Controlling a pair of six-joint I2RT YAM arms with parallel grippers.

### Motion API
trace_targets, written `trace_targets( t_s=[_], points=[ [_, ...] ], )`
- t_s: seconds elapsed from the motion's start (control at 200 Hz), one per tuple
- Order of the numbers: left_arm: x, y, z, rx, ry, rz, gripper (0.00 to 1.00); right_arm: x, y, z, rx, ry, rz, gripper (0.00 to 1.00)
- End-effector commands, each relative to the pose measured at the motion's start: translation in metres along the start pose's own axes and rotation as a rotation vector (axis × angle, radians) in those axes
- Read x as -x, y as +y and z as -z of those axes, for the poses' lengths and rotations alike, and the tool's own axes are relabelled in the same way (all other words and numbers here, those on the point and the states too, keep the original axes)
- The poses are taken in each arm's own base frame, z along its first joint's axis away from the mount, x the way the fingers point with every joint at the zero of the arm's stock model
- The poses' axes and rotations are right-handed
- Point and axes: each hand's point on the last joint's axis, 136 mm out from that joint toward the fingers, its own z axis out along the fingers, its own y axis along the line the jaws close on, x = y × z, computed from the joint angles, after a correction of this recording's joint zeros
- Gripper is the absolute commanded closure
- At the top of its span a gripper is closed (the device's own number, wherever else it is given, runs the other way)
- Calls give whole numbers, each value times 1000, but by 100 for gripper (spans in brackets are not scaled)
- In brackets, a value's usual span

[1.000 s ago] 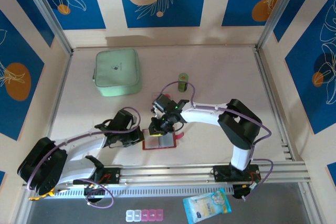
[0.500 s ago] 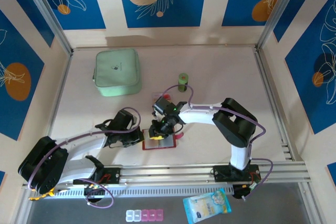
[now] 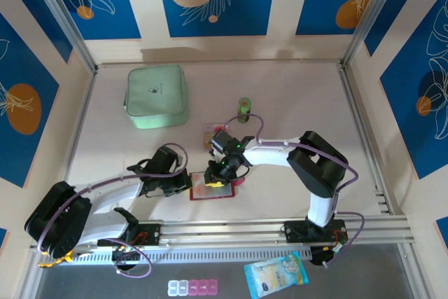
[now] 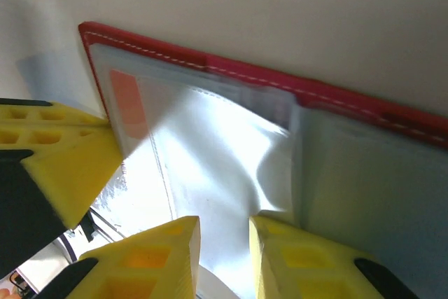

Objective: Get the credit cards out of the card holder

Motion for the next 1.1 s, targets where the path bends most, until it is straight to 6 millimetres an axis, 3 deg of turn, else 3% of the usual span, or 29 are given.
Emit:
trace_targets(
  t_s=[0.0, 0.185, 0.48, 0.735, 1.095],
  points=[
    [-5, 11, -1, 64, 19, 3, 95, -6, -11, 2, -2, 18, -18, 73],
    [0, 0, 5, 36, 1, -14, 94, -6, -11, 2, 53, 18, -24, 73],
    [10, -36, 21, -78, -40, -31, 82, -7, -17, -2, 111, 21, -40, 73],
    [5, -51, 9, -123, -5, -26, 74, -7, -23, -6, 152, 28, -59, 74],
    [-3, -53, -8, -103, 35, -26, 71, -9, -27, -8, 164, 35, -75, 74]
  ],
)
